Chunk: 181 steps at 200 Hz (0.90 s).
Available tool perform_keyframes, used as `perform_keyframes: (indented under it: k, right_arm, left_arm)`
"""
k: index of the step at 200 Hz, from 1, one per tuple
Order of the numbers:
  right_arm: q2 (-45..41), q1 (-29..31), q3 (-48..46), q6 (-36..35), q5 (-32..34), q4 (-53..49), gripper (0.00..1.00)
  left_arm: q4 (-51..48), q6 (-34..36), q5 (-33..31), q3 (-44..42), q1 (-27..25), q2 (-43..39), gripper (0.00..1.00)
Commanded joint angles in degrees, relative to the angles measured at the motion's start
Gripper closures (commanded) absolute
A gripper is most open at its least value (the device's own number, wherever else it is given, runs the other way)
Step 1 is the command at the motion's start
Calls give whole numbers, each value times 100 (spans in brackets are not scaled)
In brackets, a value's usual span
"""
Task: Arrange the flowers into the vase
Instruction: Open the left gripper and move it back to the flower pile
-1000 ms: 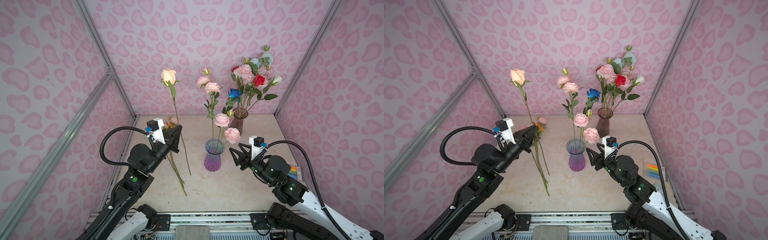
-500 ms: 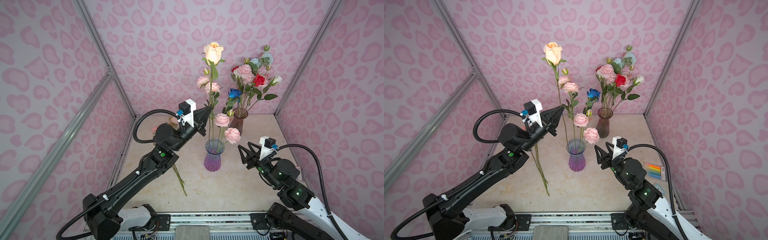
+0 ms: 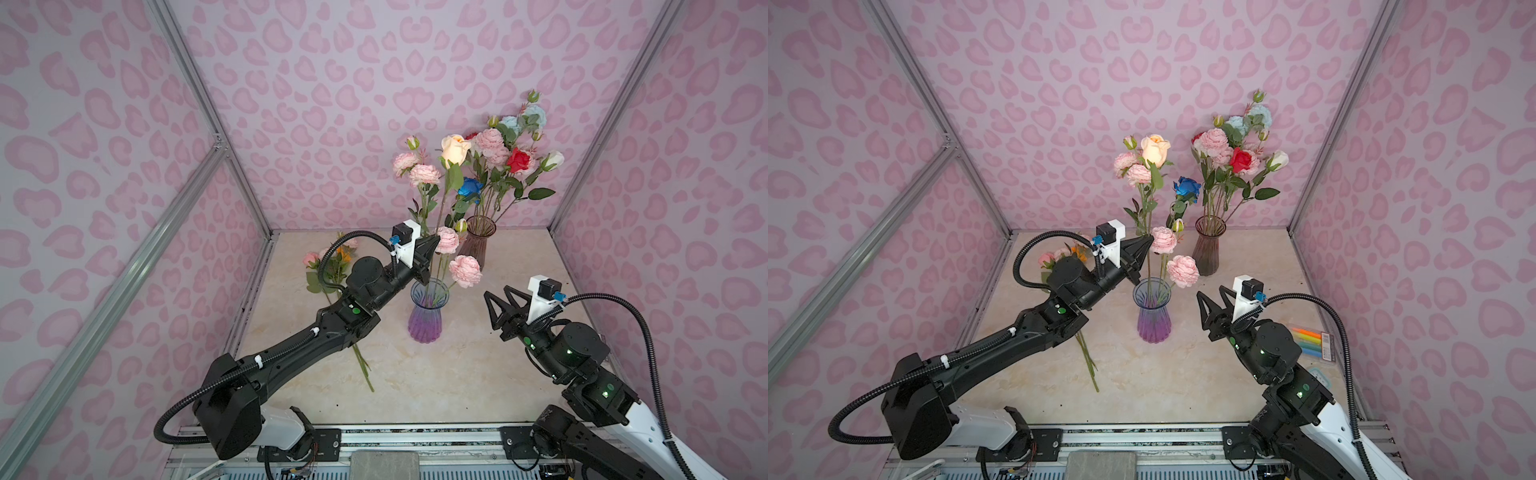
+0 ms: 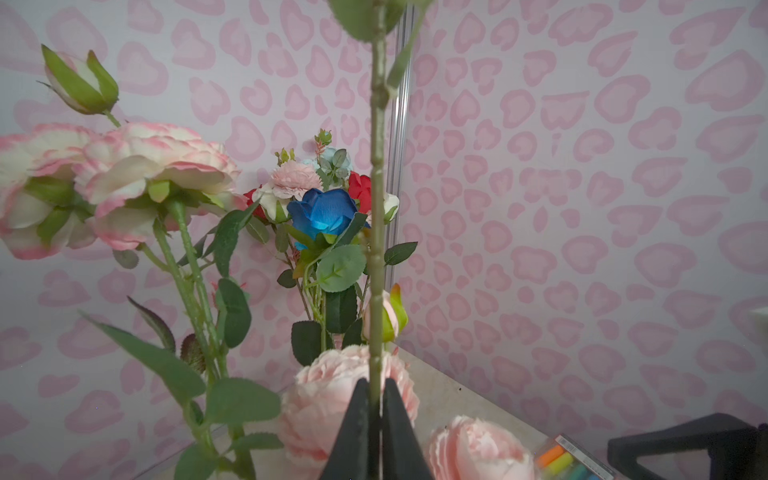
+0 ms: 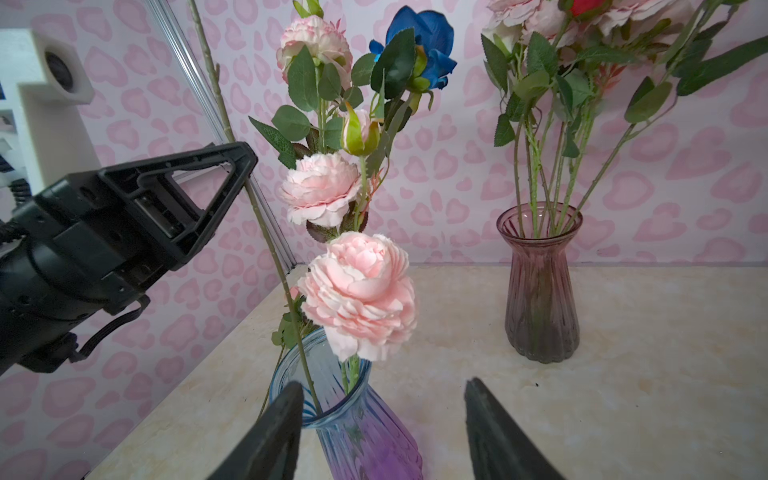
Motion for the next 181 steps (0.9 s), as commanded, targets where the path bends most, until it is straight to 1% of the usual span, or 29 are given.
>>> perform_keyframes:
  k: [1,14,31,62,77,82,85,107,117,122,124,136,159,166,181]
  right_arm:
    - [5,0,-49,60,9,-58,38]
    - [2,-1,-71,85,8,-52,38]
    - [3,1,-72,88,29,-71,38]
    - [11,-7,-55,96,42,-101,38]
    - [-14,-6,-67,122,58,-113,38]
    - [-28,-6,-71,129,59,-118,38]
    - [-30,-9,-72,131,61,-123,38]
    - [-82,-5,-52,121,106,-165,39]
    - [-106,-4,-63,114,139,-184,39]
    - [-113,-8,-75,110,152,-192,39]
    - [-117,-7,-79,106,157,-195,39]
    - [-165,-10,-113,127,187,-218,40]
    - [-271,-6,-226,233,206,-214,42]
    - [-299,0,-270,269,206,-189,43]
    - [-332,-2,-347,317,207,-173,44]
  left_arm:
    - [173,-146,-225,-251,-42,-96,75]
    - [61,-191,-396,-453,-43,-261,72]
    - [-284,-266,-621,-618,-44,-495,65]
    - [-987,-378,-964,-1048,-47,-1115,65]
    - [-1126,-415,-1302,-1450,-43,-1546,65]
    - [-1207,-419,-1498,-1557,-44,-1675,65]
    - [-1268,-423,-1645,-1615,-43,-1739,60]
    - [-2032,-627,-3045,-1811,-12,-2024,44]
    - [-2440,-915,-3647,-1856,66,-2036,38]
    - [-2632,-1105,-3817,-1856,155,-2027,36]
    - [-2852,-1174,-3852,-1855,185,-2019,36]
    - [-3557,-1725,-3897,-1827,520,-1954,36]
    - [-4355,-2632,-3422,-1865,1277,-1710,37]
    - [-4498,-2804,-3336,-1874,1463,-1605,38]
    - [-4625,-2948,-3123,-1882,1787,-1303,39]
